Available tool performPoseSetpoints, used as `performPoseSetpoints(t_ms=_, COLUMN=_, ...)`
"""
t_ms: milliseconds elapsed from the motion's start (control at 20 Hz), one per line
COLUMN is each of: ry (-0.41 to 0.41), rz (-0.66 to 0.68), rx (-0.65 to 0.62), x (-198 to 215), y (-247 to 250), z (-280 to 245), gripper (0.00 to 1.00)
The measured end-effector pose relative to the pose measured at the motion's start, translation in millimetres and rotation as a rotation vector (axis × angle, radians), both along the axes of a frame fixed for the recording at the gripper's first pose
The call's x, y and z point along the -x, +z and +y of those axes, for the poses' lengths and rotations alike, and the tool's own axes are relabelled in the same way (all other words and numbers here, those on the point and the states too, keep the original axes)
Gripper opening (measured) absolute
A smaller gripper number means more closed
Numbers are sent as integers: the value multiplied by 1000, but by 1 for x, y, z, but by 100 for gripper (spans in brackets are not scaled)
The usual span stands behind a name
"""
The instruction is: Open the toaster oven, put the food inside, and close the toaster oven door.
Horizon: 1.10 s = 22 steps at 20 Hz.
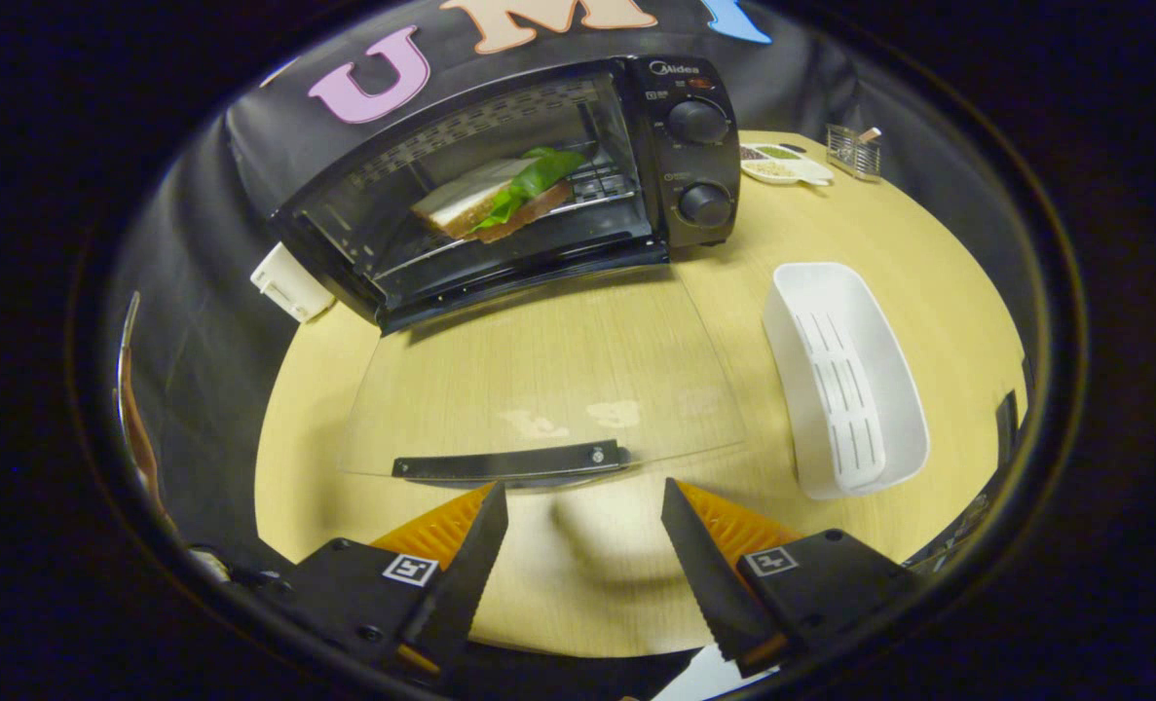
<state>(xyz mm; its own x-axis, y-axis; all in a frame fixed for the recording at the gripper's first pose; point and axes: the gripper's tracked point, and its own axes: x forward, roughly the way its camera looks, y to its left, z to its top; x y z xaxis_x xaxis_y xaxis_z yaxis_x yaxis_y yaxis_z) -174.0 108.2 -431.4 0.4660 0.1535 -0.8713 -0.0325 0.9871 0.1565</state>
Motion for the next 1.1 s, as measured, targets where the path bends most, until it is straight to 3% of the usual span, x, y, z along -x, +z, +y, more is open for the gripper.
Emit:
performPoseSetpoints(t_ms=650, ry=-82, rz=-185, rx=-64, x=-41, y=73, z=12, gripper=97)
performPoseSetpoints(t_ms=900, ry=-41, rz=-356, rx=-43, x=-84, y=120, z=24, gripper=97)
performPoseSetpoints(t_ms=1100, ry=-62, rz=-400, rx=-81, x=-108, y=133, z=26, gripper=100)
